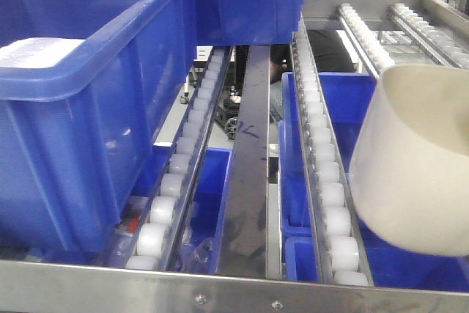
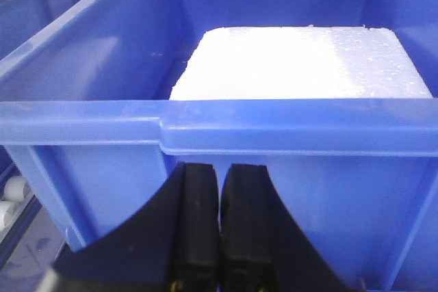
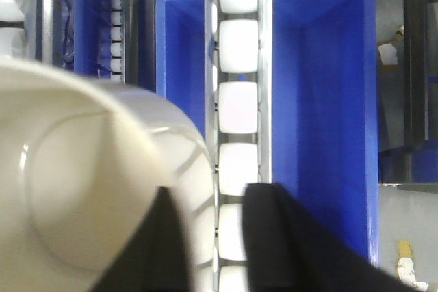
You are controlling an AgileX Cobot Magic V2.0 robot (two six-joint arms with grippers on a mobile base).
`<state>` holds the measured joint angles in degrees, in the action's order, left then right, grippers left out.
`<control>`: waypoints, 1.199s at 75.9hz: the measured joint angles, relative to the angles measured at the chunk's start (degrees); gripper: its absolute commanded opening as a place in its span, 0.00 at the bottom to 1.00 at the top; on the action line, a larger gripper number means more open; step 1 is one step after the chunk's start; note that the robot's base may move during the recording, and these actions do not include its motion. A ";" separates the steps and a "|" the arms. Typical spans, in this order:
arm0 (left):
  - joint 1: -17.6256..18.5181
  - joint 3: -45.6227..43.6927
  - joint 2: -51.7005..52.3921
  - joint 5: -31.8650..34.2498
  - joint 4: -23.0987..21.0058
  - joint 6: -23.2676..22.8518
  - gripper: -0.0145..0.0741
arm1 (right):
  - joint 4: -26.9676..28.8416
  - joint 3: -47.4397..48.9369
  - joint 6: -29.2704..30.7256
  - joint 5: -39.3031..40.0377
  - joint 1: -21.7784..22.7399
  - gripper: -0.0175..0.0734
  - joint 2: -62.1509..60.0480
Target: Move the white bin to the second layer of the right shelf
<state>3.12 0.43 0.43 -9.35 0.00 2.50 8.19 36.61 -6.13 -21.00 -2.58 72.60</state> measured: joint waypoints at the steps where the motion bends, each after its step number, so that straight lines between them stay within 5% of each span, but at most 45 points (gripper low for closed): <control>1: 0.00 0.00 0.00 0.00 0.00 0.00 0.26 | 0.00 0.00 0.00 0.00 0.00 0.59 -0.11; 33: 0.00 0.00 0.00 0.00 0.00 0.00 0.26 | 0.00 -1.77 0.12 -1.93 0.00 0.56 -16.53; 59: 0.00 0.00 0.00 0.00 0.00 0.00 0.26 | 6.59 -14.43 13.71 -1.35 0.00 0.24 -35.19; 91: 0.00 0.00 0.00 0.00 0.00 0.00 0.26 | 7.32 -23.73 15.84 8.22 0.00 0.25 -58.66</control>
<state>3.12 0.43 0.43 -9.35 0.00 2.50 15.50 12.88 9.71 -12.79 -2.58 13.95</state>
